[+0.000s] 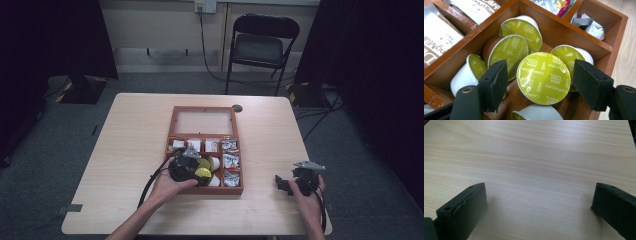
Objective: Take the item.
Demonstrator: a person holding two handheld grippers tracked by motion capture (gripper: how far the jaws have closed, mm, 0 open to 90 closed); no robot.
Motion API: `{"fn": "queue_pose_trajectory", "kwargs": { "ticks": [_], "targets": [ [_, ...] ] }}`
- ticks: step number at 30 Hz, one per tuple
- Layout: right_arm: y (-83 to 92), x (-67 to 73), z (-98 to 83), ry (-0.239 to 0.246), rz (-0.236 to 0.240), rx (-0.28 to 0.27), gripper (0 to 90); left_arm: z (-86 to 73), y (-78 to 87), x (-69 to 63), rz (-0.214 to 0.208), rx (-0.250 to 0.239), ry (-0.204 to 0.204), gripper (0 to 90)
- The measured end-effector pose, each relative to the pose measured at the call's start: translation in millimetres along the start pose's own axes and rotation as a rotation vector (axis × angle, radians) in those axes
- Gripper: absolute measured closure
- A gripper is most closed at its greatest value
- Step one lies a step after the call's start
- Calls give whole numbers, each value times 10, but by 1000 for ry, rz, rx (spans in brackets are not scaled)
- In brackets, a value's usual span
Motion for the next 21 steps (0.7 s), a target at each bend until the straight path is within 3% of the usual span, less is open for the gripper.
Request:
{"fn": "queue_pose_trajectory", "kwargs": {
  "ticks": [6, 13, 21],
  "targets": [
    [1, 0, -1, 0, 0, 0, 0, -9, -29, 4, -12, 39, -6, 285],
    [2, 2, -1, -2, -1, 1, 0, -17, -71, -7, 3, 90, -33, 291],
    [2, 2, -1, -1, -1, 1, 0, -16, -111, -5, 6, 129, -31, 316]
  ]
}}
Point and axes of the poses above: each handheld gripper's, and its own axes: y roughly backward along the jaws, z roughly out of its top, x roughly to its left, the point moved 4 cm from there along -y, roughly forward along the jaws, and after that the axes turned 8 degrees about y, right-handed, at the moved point
